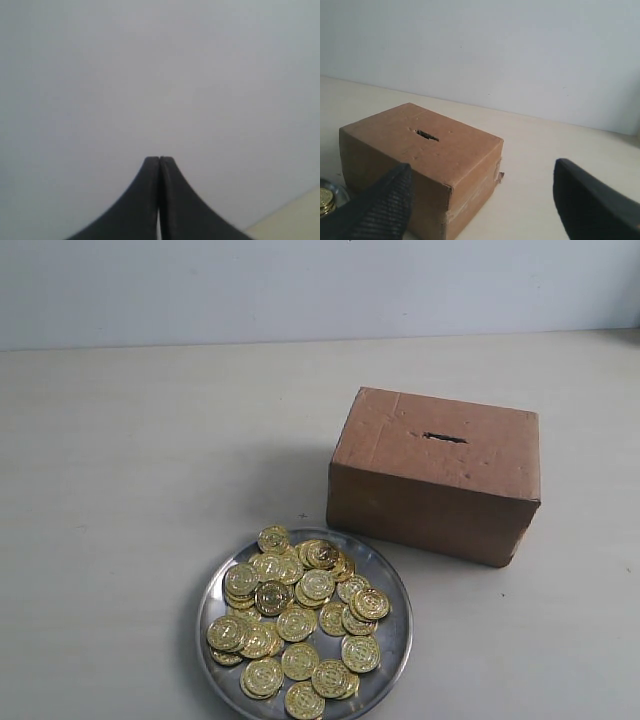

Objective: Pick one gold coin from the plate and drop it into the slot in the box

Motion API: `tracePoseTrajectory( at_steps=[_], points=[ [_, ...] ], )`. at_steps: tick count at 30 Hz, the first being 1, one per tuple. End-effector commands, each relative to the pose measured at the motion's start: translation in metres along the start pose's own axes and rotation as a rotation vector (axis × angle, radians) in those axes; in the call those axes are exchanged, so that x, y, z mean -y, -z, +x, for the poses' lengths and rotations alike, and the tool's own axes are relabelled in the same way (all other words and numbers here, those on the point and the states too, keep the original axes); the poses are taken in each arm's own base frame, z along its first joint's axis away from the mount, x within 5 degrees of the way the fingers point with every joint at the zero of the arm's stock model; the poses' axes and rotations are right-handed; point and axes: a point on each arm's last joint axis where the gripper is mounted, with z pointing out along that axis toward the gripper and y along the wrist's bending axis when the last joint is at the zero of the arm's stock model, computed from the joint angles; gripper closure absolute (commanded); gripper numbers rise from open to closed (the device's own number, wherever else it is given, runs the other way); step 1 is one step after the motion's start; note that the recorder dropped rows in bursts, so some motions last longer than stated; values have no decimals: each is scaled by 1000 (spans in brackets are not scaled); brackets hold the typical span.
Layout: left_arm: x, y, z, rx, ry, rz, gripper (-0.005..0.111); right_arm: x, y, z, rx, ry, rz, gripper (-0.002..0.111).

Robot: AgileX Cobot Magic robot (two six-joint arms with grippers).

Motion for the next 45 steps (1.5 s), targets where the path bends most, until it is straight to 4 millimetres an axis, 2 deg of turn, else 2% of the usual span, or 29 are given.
tracePoseTrajectory(
  at_steps=[1,10,20,32,36,38,39,42,45],
  points=[
    [23,3,18,-16,-188,95,107,0,0,1,0,6,6,36],
    [34,5,20,10,-444,217,107,0,0,2,-7,5,7,36],
    [63,20,38,-114,-454,606,107,0,0,3,-15,4,8,36],
    [66,22,40,-129,-436,653,107,0,0,6,-53,-23,7,36],
    [66,22,39,-175,-295,639,107,0,0,6,-53,-23,7,36],
    [66,22,39,-219,-158,624,107,0,0,6,-53,-23,7,36],
    [66,22,39,-265,-5,598,107,0,0,6,-53,-23,7,36],
    [65,22,39,-341,262,552,107,0,0,6,-53,-23,7,36],
    [65,22,39,-384,400,526,107,0,0,6,-53,-23,7,36]
  ],
)
